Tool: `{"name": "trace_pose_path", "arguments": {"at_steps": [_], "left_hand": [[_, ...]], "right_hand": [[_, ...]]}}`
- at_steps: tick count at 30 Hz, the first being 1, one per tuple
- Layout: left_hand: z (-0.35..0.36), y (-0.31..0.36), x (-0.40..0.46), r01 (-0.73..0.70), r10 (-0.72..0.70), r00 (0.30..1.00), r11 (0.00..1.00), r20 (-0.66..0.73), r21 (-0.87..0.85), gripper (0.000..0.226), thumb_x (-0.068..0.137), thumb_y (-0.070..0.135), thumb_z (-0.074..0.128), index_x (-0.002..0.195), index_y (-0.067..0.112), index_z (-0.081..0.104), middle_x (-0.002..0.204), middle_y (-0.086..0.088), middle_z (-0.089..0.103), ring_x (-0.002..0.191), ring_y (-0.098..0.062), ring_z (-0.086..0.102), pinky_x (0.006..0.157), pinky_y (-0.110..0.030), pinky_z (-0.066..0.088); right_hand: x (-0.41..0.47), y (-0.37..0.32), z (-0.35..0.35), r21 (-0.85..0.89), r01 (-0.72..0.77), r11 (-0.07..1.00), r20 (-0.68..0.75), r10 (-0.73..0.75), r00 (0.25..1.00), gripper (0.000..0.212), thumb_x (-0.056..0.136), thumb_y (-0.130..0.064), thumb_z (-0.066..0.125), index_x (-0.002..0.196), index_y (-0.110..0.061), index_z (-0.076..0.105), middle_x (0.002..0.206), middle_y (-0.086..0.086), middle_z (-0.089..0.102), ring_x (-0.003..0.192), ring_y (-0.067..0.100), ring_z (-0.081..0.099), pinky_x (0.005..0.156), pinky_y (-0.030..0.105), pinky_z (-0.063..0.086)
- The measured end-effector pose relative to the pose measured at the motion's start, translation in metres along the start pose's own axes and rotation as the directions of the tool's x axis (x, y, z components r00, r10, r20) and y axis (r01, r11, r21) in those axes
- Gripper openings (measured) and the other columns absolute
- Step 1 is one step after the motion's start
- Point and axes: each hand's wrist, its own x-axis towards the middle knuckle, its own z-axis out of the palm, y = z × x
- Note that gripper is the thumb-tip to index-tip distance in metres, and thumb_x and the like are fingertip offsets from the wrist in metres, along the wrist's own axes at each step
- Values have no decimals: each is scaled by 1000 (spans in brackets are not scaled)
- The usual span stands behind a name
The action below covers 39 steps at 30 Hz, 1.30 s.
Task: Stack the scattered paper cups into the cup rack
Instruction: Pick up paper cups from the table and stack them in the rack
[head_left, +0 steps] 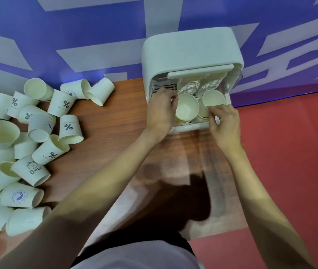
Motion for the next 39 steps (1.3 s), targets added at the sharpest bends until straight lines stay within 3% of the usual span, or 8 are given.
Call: {"name": "trace_pose_path", "arguments": {"at_steps": [4,14,18,23,29,34,39], "left_hand": [[4,-4,-4,5,-5,1000,999,22,33,14,89,13,57,92,9,70,95,-9,66,86,-24,59,75,-34,43],[22,-26,-9,-12,-41,975,972,217,235,22,93,13,49,109,5,62,107,-17,57,101,-31,54,79,-37,44],[13,-34,-24,-33,13,989,990,144,134,31,95,20,50,121,4,55,108,-19,60,100,-34,55,82,-40,46],[-15,-74,-51,60,-61,998,996,14,73,23,92,24,53,106,8,61,97,-10,62,88,-26,58,74,-39,49],[-69,-155,-78,270,-260,962,951,-81,150,27,89,19,56,112,6,61,105,-14,61,96,-30,59,80,-42,49],[-114,-208,-85,420,-406,907,868,-110,265,42,79,4,58,120,0,55,115,-24,55,102,-40,50,81,-48,45],[-135,-234,-88,380,-375,924,878,-75,289,41,80,-4,53,120,-2,55,122,-24,52,105,-40,48,83,-49,44]], "right_hand": [[-1,0,7,-27,-6,1000,95,9,995,21,83,1,60,99,-3,72,87,15,68,85,36,60,79,38,43],[0,-9,14,-89,-15,996,257,37,966,26,83,9,54,102,3,71,90,20,68,87,39,59,83,43,46],[-1,-22,10,-73,-30,997,234,47,971,26,85,0,58,110,0,66,102,20,64,96,40,56,89,45,43],[-3,-66,16,64,88,994,207,-99,973,25,86,-5,58,111,-2,65,103,15,64,100,33,55,89,42,42],[0,-132,64,122,303,945,404,-326,855,28,88,-5,57,115,0,63,105,15,63,102,34,55,90,44,44],[34,-180,123,79,419,905,612,-376,696,55,89,-7,51,143,-10,37,136,10,44,125,27,40,106,38,34],[81,-212,172,8,529,849,654,-404,639,72,84,5,49,149,-9,22,153,11,28,139,26,28,111,37,30]]}}
